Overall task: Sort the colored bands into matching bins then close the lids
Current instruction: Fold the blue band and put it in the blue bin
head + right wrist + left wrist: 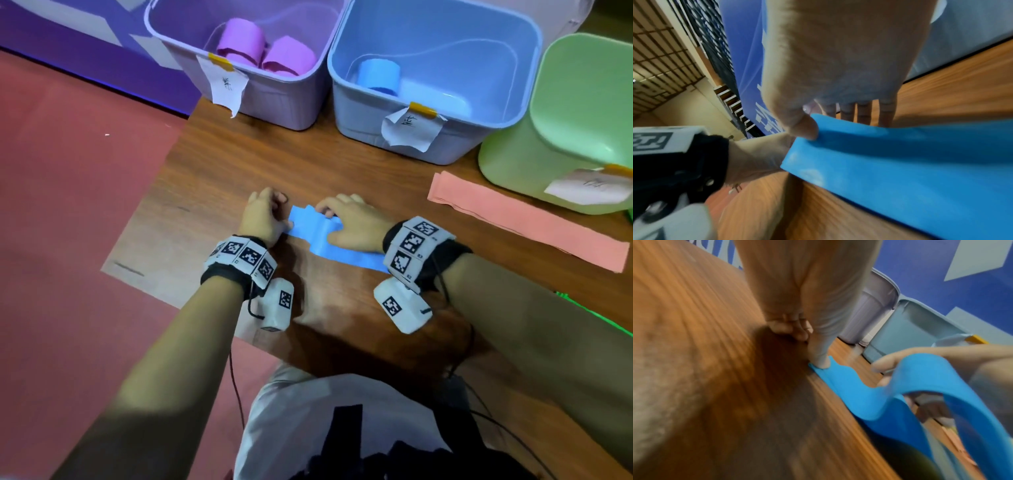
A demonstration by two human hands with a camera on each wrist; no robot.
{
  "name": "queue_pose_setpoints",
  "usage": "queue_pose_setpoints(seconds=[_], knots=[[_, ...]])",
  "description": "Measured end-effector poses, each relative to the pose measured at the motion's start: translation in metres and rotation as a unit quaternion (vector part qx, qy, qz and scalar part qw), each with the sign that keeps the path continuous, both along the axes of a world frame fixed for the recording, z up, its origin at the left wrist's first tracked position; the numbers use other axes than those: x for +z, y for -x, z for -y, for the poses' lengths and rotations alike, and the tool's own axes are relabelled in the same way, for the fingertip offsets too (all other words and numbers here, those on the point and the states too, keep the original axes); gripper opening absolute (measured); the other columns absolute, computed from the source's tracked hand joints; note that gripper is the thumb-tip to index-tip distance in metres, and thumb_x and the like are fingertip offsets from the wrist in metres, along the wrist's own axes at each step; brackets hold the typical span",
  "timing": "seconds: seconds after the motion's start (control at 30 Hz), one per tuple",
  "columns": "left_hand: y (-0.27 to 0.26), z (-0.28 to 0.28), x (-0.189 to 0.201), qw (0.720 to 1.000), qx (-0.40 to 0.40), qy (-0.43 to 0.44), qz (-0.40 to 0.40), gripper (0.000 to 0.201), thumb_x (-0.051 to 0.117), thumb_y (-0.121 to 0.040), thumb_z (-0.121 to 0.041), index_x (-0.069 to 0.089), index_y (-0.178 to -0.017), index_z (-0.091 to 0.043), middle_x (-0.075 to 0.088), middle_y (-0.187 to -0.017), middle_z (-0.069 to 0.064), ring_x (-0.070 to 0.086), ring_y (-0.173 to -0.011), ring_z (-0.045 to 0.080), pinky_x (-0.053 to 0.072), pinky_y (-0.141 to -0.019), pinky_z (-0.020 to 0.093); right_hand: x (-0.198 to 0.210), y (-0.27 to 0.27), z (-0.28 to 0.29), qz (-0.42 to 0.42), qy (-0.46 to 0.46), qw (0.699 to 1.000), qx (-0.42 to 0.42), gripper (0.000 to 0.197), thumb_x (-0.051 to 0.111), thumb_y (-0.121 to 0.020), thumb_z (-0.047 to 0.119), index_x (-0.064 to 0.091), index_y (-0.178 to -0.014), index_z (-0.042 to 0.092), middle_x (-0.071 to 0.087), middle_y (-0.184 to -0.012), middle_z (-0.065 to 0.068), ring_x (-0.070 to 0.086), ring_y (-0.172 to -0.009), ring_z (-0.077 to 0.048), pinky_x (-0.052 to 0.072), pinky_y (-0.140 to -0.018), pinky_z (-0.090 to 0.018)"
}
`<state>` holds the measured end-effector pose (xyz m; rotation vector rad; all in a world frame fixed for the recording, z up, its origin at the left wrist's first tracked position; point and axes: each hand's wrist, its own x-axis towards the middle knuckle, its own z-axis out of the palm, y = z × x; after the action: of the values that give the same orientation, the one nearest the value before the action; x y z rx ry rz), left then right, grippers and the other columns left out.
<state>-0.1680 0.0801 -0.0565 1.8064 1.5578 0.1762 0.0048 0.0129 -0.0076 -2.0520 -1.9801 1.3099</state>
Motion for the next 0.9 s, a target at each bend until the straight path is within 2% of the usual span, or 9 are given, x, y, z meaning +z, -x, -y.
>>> queue_pose_setpoints(seconds=[0.13, 0.2, 0.27, 0.33, 0.4, 0.5, 0.63, 0.73, 0.9], knots=[[0.003, -0.004, 0.001, 0.999, 0.004, 0.028, -0.019, 0.036, 0.071, -0.075, -0.002, 0.055, -0.107, -0.006, 0.037, -0.103, 0.004, 0.044, -0.088, 0.018, 0.039, -0.087, 0.03, -0.004, 0.014, -0.025, -0.009, 0.079, 0.996, -0.037, 0.048, 0.042, -0.089, 0.032, 0.037, -0.136, 0.033, 0.039, -0.139, -0.003, 0.03, -0.13, -0.027, 0.025, -0.104, -0.041], [0.003, -0.004, 0.002, 0.999, 0.003, 0.038, -0.017, 0.036, 0.072, -0.074, -0.002, 0.056, -0.106, -0.007, 0.036, -0.104, 0.004, 0.043, -0.088, 0.018, 0.038, -0.086, 0.028, -0.006, 0.019, -0.034, -0.038, 0.099, 0.993, -0.045, 0.029, 0.038, -0.091, 0.036, 0.051, -0.117, 0.034, 0.045, -0.129, -0.001, 0.035, -0.124, -0.025, 0.023, -0.105, -0.042], [0.003, -0.005, 0.003, 0.999, 0.004, 0.042, -0.009, 0.034, 0.072, -0.074, -0.002, 0.054, -0.101, -0.011, 0.036, -0.104, 0.004, 0.043, -0.088, 0.017, 0.038, -0.084, 0.027, -0.008, 0.025, -0.042, -0.09, 0.095, 0.988, -0.077, 0.026, 0.041, -0.092, 0.041, 0.057, -0.103, 0.025, 0.055, -0.119, -0.005, 0.046, -0.112, -0.026, 0.032, -0.103, -0.04], [0.003, -0.005, 0.004, 0.999, 0.006, 0.046, -0.009, 0.034, 0.072, -0.074, -0.002, 0.051, -0.096, -0.016, 0.037, -0.104, 0.004, 0.043, -0.086, 0.017, 0.039, -0.083, 0.027, -0.011, 0.029, -0.045, -0.081, 0.061, 0.991, -0.092, 0.038, 0.054, -0.088, 0.044, 0.06, -0.11, 0.014, 0.061, -0.113, -0.007, 0.054, -0.098, -0.02, 0.04, -0.088, -0.031], [0.003, -0.005, 0.004, 0.999, 0.009, 0.049, -0.012, 0.034, 0.073, -0.073, -0.003, 0.051, -0.096, -0.016, 0.037, -0.103, 0.003, 0.044, -0.086, 0.017, 0.041, -0.083, 0.028, -0.014, 0.029, -0.043, -0.037, 0.019, 0.998, -0.043, 0.038, 0.065, -0.084, 0.035, 0.059, -0.114, 0.013, 0.061, -0.106, -0.004, 0.052, -0.09, -0.015, 0.037, -0.075, -0.024], [0.004, -0.005, 0.003, 0.999, 0.01, 0.052, -0.006, 0.034, 0.074, -0.074, -0.005, 0.048, -0.093, -0.016, 0.038, -0.103, 0.003, 0.045, -0.088, 0.017, 0.038, -0.08, 0.026, -0.019, 0.024, -0.038, 0.016, -0.006, 1.0, 0.004, 0.034, 0.065, -0.085, 0.019, 0.056, -0.117, 0.018, 0.057, -0.107, -0.006, 0.056, -0.095, -0.021, 0.042, -0.077, -0.027], [0.005, -0.007, 0.003, 0.998, 0.005, 0.055, -0.01, 0.033, 0.074, -0.075, -0.005, 0.048, -0.092, -0.016, 0.037, -0.102, 0.003, 0.044, -0.086, 0.018, 0.035, -0.076, 0.022, -0.019, 0.022, -0.03, 0.1, -0.066, 0.992, 0.045, 0.022, 0.06, -0.088, 0.017, 0.055, -0.11, 0.017, 0.057, -0.111, -0.004, 0.055, -0.102, -0.026, 0.041, -0.077, -0.034], [0.005, -0.008, 0.003, 0.999, -0.002, 0.049, -0.013, 0.032, 0.073, -0.075, -0.004, 0.048, -0.091, -0.016, 0.036, -0.1, 0.003, 0.043, -0.082, 0.018, 0.028, -0.065, 0.012, -0.019, 0.024, -0.023, 0.096, -0.12, 0.987, 0.045, 0.013, 0.059, -0.088, 0.014, 0.058, -0.1, 0.014, 0.055, -0.108, -0.003, 0.052, -0.104, -0.024, 0.038, -0.074, -0.033], [0.003, -0.01, 0.002, 0.998, -0.002, 0.055, -0.031, 0.03, 0.073, -0.076, -0.004, 0.049, -0.09, -0.016, 0.035, -0.102, 0.002, 0.044, -0.081, 0.017, 0.031, -0.067, 0.016, -0.012, 0.011, -0.01, 0.048, -0.174, 0.984, -0.009, 0.008, 0.061, -0.084, 0.007, 0.055, -0.083, 0.012, 0.045, -0.095, 0.001, 0.045, -0.092, -0.017, 0.036, -0.069, -0.031]])
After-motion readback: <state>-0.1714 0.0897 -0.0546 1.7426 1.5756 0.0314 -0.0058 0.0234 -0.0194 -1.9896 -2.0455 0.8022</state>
